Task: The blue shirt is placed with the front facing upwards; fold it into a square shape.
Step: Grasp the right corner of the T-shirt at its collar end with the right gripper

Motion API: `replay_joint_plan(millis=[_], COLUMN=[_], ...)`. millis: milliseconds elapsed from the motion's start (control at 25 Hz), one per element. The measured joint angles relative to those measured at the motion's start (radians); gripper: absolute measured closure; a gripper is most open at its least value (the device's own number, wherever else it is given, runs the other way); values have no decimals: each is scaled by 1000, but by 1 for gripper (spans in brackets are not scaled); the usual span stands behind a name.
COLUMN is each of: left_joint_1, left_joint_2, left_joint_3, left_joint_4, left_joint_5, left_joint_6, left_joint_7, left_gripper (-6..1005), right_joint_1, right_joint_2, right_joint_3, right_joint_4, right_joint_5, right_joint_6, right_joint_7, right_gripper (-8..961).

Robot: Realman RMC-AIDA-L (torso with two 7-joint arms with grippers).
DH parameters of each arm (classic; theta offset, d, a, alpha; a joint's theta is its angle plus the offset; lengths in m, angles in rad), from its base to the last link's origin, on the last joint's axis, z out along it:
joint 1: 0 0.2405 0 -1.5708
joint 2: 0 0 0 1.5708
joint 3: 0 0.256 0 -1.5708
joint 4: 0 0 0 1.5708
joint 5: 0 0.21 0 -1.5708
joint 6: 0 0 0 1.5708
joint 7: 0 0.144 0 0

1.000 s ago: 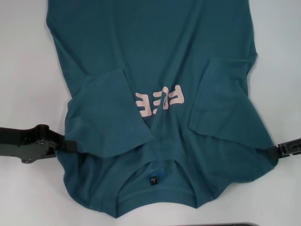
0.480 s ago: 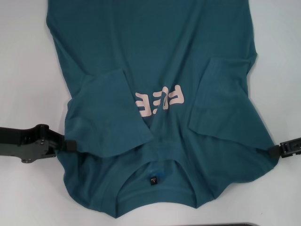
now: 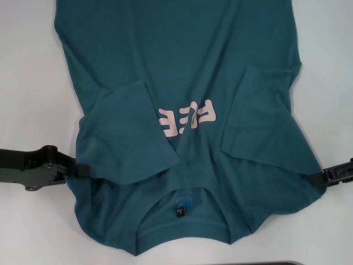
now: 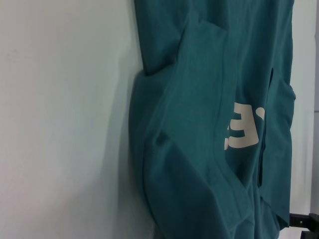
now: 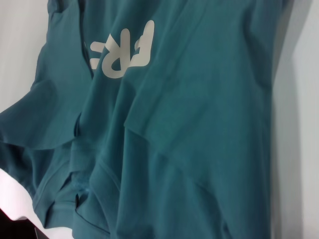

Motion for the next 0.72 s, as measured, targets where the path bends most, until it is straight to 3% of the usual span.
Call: replay_joint_plan(millis=[720], left_joint_1=[1], left_joint_2=[0], left_joint_3=[0], left_joint_4=[0], left_joint_5=[0], left_joint_6=[-2], left_joint_7=[0], left_gripper=[965], right_joint_1=[33], right_joint_2=[13], right_joint_3=[-25], right_joint_4=[45], right_joint_5=[20], right_joint_6=[19], right_joint_7=[1], right_gripper=[194])
